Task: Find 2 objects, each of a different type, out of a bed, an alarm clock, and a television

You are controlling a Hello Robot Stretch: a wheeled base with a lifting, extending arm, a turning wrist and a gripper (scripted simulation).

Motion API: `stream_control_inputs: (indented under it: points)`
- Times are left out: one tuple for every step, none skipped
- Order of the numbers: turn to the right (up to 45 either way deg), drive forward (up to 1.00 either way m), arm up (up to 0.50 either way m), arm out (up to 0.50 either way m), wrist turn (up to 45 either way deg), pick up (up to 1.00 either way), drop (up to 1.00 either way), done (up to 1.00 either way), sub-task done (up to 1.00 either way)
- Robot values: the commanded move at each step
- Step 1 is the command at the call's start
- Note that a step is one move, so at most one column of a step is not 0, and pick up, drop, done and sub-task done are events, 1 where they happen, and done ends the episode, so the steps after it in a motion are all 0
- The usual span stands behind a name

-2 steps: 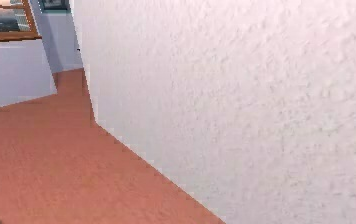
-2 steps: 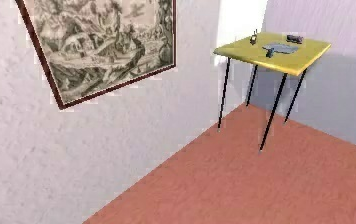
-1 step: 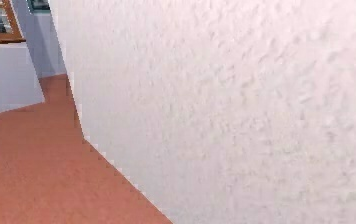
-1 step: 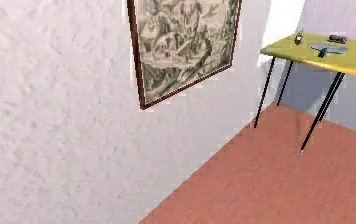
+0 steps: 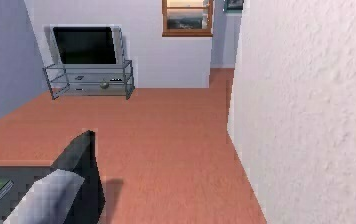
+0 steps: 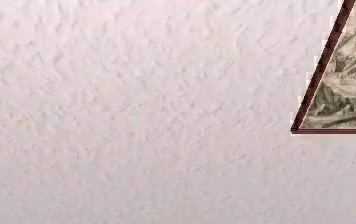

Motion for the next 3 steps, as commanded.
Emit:
stream_control_inputs:
  points:
    - [0.0, 1.0, 0.0, 0.0, 0.0, 0.0, 0.0, 0.0, 0.0]
    - [-6.0, 0.0, 0.0, 0.0, 0.0, 0.0, 0.0, 0.0, 0.0]
    - [0.0, 0.05, 0.0, 0.0, 0.0, 0.0, 0.0, 0.0, 0.0]
